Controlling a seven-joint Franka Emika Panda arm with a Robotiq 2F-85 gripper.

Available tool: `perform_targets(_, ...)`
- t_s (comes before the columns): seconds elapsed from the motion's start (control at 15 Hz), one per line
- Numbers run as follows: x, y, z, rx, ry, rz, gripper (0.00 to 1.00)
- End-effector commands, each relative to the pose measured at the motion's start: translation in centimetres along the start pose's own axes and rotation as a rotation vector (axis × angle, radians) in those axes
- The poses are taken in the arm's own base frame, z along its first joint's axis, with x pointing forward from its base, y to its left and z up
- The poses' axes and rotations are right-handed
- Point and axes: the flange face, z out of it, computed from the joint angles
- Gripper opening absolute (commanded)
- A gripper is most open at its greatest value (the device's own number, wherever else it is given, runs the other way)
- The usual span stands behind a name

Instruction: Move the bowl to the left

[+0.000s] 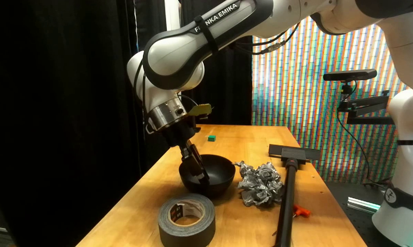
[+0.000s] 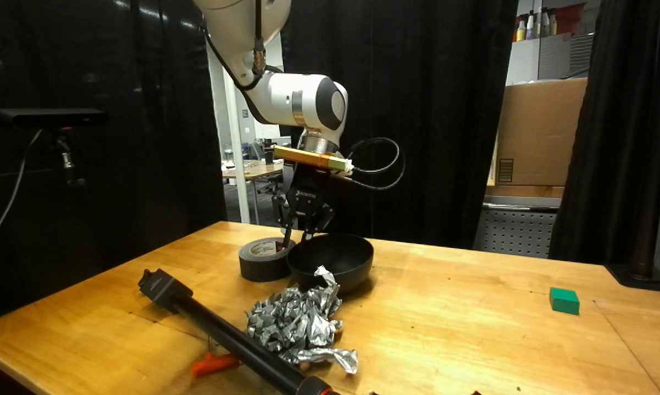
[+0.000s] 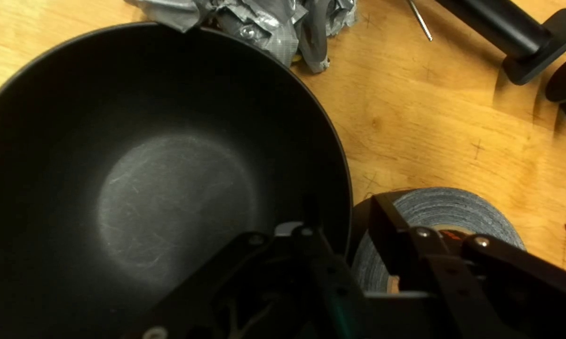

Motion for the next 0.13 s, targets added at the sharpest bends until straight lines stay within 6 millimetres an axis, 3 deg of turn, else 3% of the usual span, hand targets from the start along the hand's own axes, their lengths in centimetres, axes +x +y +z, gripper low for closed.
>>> perform_targets(0.0, 0.01, -0.02, -0.04, 0.000, -0.001, 0.000, 0.36)
perform_targets(0.07, 0.01, -0.02, -0.04, 0.000, -0.001, 0.000, 0.36)
